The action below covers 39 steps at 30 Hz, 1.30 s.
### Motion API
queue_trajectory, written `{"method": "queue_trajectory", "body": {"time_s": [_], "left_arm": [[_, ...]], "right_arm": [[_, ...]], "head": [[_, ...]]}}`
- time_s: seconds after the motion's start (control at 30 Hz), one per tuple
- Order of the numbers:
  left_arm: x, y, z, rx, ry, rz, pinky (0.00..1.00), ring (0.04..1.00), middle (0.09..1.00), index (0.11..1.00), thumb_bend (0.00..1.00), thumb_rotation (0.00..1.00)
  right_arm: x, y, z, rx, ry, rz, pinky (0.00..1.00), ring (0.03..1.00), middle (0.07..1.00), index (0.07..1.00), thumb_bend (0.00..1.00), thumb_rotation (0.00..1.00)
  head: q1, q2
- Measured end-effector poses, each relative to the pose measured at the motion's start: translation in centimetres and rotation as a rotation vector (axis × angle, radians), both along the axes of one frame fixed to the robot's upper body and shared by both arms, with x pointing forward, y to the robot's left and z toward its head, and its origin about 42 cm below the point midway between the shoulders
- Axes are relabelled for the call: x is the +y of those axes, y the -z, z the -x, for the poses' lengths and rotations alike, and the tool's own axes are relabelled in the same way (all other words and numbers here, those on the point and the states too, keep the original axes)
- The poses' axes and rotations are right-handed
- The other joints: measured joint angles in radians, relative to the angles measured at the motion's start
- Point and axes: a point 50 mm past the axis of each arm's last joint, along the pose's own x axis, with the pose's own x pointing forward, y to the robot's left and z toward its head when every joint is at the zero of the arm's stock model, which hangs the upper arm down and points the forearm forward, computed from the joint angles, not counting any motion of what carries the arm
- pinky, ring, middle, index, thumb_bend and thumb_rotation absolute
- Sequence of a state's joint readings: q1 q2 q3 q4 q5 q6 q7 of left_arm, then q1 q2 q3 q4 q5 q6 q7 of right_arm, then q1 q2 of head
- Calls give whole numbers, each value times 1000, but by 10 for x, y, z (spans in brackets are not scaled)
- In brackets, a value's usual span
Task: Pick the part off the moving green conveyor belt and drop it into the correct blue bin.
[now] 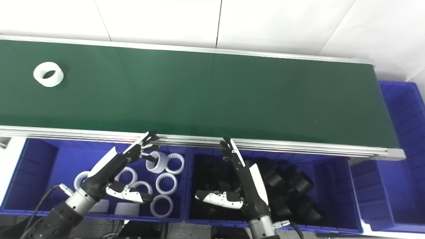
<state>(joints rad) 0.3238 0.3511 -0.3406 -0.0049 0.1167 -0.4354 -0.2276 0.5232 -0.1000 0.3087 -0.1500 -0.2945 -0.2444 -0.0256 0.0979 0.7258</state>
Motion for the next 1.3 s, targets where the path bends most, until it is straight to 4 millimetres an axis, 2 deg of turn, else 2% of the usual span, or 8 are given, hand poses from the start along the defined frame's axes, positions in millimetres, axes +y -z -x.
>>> {"method": "queue_trajectory", "body": {"time_s": [0.07,0.27,0.5,0.7,0.8,1.0,1.13,1.3], "left_arm": [[-9,5,6,6,8,-11,782,897,931,914,901,280],[-22,14,10,19,7,-16,681,810,904,885,927,320],[-20,21,6,0,-57,-28,638,793,913,890,937,288],[-3,1,-3,-79,-69,-48,590,712,908,893,818,58],[6,-18,-18,-191,-148,-55,619,762,911,897,758,3],[22,-57,-56,-358,-242,-19,662,820,917,917,815,187],[26,-82,-77,-418,-230,21,702,857,943,927,768,192],[21,-97,-104,-459,-231,1,782,883,937,925,684,313]], "right_arm": [[-6,8,7,10,-4,0,841,907,933,986,961,385],[-18,21,11,-11,-11,-15,863,921,946,991,975,355],[-18,28,8,-5,-14,-11,829,910,933,982,993,344],[-16,29,6,-7,-14,-12,795,885,913,965,1000,335],[-15,32,6,-1,-7,-13,782,879,903,960,1000,332],[-13,34,3,1,1,-22,775,870,896,946,1000,330],[-10,34,2,-1,-10,-31,756,864,898,949,997,328],[-11,34,1,-7,-6,-29,738,857,892,943,1000,322]], "head": [[48,-54],[63,-115],[49,-146],[37,-157],[23,-160],[6,-180],[5,-187],[3,-192]]}}
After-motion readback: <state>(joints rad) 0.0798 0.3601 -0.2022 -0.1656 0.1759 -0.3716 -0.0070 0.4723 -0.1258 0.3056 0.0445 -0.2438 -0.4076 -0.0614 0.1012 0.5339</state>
